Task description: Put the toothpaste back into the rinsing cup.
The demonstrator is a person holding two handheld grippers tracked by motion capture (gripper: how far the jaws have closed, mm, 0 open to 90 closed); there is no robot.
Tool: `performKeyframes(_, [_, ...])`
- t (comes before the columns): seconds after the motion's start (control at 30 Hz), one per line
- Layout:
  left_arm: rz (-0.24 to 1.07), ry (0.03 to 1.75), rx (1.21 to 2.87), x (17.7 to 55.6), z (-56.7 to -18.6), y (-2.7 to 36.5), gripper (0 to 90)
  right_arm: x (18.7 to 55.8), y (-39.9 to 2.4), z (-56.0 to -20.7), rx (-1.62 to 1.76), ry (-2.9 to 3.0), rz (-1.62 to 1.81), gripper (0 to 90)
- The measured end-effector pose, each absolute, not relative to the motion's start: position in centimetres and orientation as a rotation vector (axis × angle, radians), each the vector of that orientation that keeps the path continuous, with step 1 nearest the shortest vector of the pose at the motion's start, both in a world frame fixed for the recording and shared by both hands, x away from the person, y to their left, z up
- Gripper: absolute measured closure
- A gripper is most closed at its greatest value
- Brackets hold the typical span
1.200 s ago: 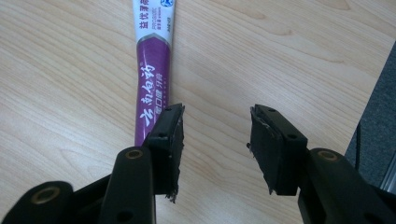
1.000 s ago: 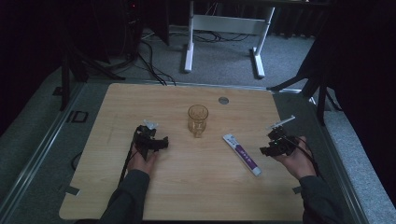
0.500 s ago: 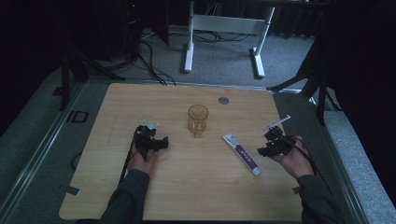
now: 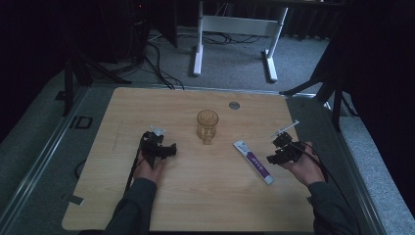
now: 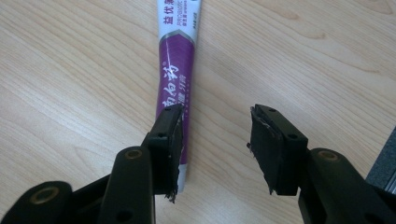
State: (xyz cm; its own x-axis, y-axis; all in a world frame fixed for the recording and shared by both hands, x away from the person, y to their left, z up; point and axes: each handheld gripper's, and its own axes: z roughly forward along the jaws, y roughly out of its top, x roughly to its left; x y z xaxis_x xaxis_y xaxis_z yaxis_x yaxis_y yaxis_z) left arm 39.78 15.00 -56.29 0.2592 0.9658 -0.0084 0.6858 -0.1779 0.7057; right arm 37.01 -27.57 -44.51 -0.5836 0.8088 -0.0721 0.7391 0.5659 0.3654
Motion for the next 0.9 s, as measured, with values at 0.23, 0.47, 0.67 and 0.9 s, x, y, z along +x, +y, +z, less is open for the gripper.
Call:
performKeyframes(0.23, [0.607, 1.492, 1.94, 39.8, -56.3, 15.0, 12.8, 37.2, -27.1, -44.7, 1.277, 2.587, 0.427, 53.9])
performKeyframes(0.47, [0.607, 1.492, 1.94, 39.8, -56.3, 15.0, 12.8, 37.4, -26.6, -45.2, 1.27, 2.605, 0.416, 53.7])
performKeyframes(0.67, [0.608, 1.492, 1.94, 39.8, -56.3, 15.0, 12.8, 37.5, -26.3, -45.4, 1.264, 2.612, 0.414, 53.6])
performKeyframes(0.9, [0.607, 1.492, 1.939, 39.8, -56.3, 15.0, 12.8, 37.6, -25.7, -45.9, 1.258, 2.634, 0.396, 53.5])
